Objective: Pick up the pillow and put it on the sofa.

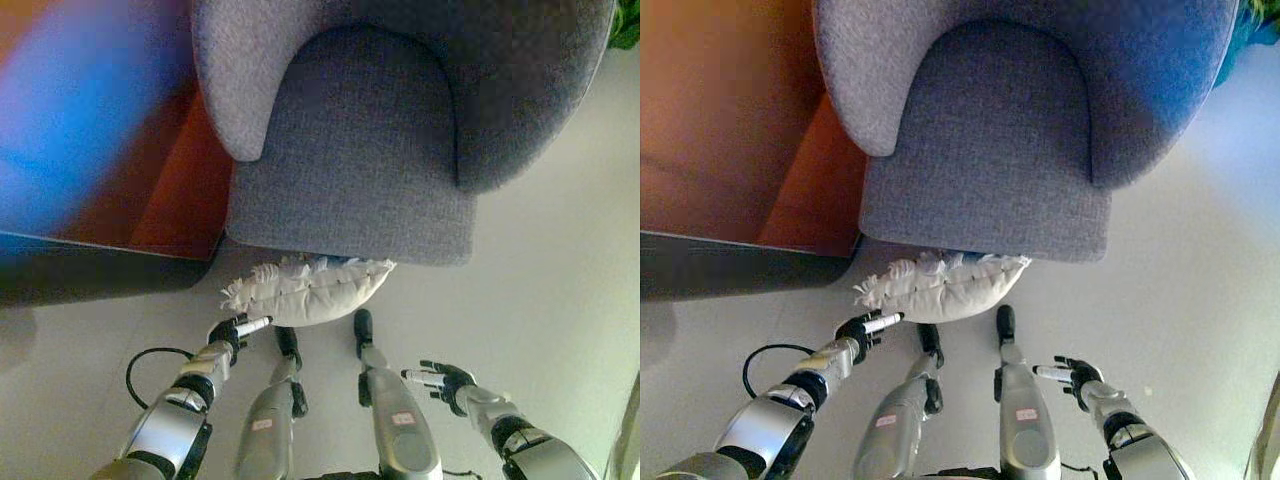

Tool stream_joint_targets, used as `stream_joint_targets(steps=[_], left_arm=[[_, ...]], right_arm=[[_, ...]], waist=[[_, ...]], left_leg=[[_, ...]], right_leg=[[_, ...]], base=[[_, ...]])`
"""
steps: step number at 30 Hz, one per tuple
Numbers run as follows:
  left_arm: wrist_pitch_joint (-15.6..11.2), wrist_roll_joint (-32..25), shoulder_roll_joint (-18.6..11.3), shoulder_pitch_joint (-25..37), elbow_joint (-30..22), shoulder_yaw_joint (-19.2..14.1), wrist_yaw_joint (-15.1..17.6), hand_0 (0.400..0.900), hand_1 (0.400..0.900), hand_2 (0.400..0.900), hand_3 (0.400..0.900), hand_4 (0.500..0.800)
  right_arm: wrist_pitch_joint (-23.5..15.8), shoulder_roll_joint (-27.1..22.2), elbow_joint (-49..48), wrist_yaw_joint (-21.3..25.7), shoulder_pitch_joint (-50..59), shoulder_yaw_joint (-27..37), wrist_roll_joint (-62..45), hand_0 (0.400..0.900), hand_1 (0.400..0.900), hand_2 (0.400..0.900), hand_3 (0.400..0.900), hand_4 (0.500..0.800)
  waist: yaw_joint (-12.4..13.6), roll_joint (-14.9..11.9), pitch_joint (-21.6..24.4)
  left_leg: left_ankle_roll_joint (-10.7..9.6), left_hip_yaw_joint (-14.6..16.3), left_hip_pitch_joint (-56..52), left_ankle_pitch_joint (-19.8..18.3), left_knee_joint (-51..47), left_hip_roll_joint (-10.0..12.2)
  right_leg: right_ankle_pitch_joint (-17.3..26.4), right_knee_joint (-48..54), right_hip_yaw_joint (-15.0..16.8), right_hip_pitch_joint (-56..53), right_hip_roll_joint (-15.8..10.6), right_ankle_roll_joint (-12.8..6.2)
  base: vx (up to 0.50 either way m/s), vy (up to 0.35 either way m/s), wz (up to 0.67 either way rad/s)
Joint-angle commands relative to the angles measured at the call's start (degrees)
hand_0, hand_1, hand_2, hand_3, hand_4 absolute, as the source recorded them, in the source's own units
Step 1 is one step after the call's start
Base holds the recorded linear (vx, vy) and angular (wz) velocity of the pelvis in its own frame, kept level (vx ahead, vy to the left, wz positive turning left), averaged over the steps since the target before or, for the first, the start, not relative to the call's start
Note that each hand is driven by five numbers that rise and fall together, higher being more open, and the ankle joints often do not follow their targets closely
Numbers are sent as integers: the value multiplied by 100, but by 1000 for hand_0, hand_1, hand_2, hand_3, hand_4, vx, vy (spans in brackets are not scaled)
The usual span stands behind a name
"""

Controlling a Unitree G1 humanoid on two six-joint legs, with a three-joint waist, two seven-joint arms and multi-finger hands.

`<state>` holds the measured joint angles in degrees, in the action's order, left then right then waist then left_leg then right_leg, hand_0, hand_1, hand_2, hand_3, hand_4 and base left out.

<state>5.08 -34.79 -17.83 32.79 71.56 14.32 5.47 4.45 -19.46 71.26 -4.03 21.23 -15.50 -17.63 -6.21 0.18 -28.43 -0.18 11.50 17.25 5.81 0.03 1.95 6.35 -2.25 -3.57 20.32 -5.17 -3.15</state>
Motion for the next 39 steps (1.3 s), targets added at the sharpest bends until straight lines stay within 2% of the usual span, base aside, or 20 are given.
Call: stream_joint_targets(steps=[1, 7, 11, 22, 25, 33, 39], left_arm=[[-42, -418, -202, 202, 255, -126, 145, 900, 900, 900, 900, 800], [28, -1160, -431, 714, 288, -297, 355, 900, 900, 900, 900, 800], [97, -1419, -533, 907, 319, -358, 566, 900, 900, 900, 900, 800], [-68, -2065, -813, 1790, 385, -401, 1127, 900, 900, 900, 900, 800], [-57, -2212, -826, 2023, 368, -353, 1114, 900, 900, 900, 900, 800], [-2, -2161, -834, 2586, 426, -165, 1089, 900, 900, 900, 900, 800], [62, -2193, -978, 3074, 608, -30, 853, 900, 900, 900, 900, 800]], right_arm=[[112, -341, -42, 18, 1, -272, -165, 900, 900, 900, 900, 800], [95, -510, -80, -122, 106, -290, -246, 900, 900, 900, 900, 800], [17, -542, -105, -144, 113, -305, -319, 900, 900, 900, 900, 800], [142, -672, -120, -308, 526, -378, -641, 900, 900, 900, 900, 800], [162, -641, -93, -282, 580, -368, -725, 900, 900, 900, 900, 800], [227, -592, -116, -344, 731, -333, -980, 900, 900, 900, 900, 800], [167, -627, -15, -551, 711, -286, -1002, 900, 900, 900, 900, 800]], waist=[[-121, -108, -95], [-255, -141, -136], [-309, -161, -136], [-374, -275, -136], [-394, -297, -136], [-484, -425, -136], [-601, -540, -136]], left_leg=[[-281, -36, 705, -522, 1004, -193], [-381, 32, 1473, -541, 1432, -65], [-417, -4, 1895, -585, 1693, -11], [-491, -182, 2983, -769, 2452, 189], [-478, -255, 3225, -827, 2582, 189], [-486, -407, 3519, -924, 2822, 202], [-503, -475, 3711, -969, 2925, 251]], right_leg=[[-461, -754, -141, 651, 99, -134], [-485, -1061, -188, 1367, 124, -90], [-522, -1248, -182, 1751, 148, -57], [-694, -1840, -146, 2753, 201, 19], [-730, -1981, -105, 2983, 221, 34], [-733, -2117, -29, 3216, 280, 36], [-729, -2151, 31, 3348, 366, 48]], base=[[-37, 7, 1], [-36, -15, 5], [-32, -46, 11], [-29, -45, 5], [-16, -85, 13], [11, -71, 2], [5, -41, -6]])
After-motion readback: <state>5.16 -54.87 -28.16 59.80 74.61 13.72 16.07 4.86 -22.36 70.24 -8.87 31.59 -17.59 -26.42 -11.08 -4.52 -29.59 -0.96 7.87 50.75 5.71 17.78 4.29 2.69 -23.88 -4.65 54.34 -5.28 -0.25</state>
